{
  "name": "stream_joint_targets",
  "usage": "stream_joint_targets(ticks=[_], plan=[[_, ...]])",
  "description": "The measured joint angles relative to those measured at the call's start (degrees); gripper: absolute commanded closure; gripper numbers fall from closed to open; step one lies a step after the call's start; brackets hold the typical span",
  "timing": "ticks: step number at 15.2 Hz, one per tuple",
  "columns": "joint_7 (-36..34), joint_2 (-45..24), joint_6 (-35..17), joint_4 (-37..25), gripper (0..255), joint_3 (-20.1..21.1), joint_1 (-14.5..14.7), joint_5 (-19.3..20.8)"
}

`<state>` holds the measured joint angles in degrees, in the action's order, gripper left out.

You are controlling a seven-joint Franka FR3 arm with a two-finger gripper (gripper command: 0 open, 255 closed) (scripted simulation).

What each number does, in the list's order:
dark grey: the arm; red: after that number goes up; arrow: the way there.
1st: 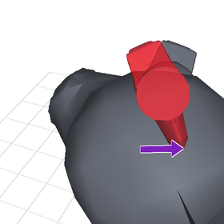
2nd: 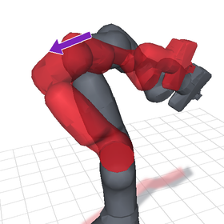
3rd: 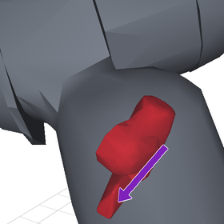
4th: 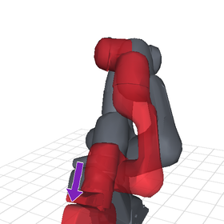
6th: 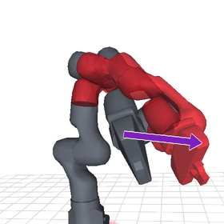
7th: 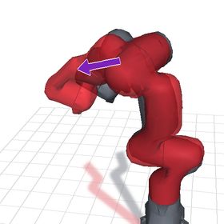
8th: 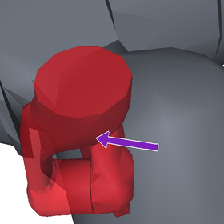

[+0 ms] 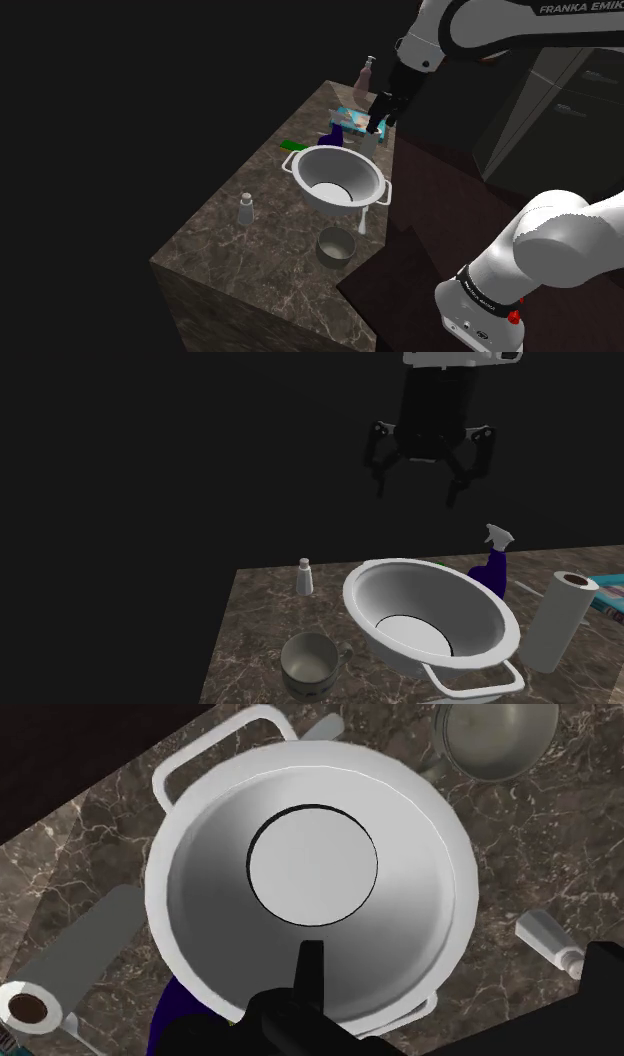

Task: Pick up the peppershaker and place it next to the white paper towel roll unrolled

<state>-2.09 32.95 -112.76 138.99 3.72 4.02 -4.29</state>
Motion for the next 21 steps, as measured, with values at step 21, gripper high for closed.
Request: stream_joint_targets(ticks=[21], plan=[[-25.8, -40.5, -23.0, -16.5, 0, 15.3, 5.0, 15.1]])
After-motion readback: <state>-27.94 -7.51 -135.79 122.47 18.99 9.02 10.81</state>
